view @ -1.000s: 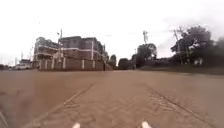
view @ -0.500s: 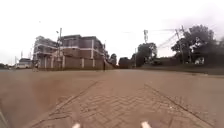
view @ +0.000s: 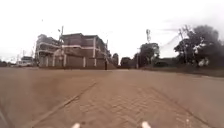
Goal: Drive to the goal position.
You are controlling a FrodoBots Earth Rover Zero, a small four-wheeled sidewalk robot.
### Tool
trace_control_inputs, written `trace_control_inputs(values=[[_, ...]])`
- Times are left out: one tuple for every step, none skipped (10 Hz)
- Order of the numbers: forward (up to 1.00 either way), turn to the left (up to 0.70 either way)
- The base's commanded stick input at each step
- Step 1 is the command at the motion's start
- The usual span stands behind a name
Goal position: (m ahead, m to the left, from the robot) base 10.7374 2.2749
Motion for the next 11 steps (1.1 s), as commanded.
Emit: trace_control_inputs(values=[[0.7, -0.35], [0.7, -0.35], [0.7, -0.26], [0.7, 0.02], [0.7, 0.11], [0.7, 0.1], [0.7, 0.03], [0.7, 0.09], [0.7, 0.14], [0.7, 0.03], [0.7, 0.0]])
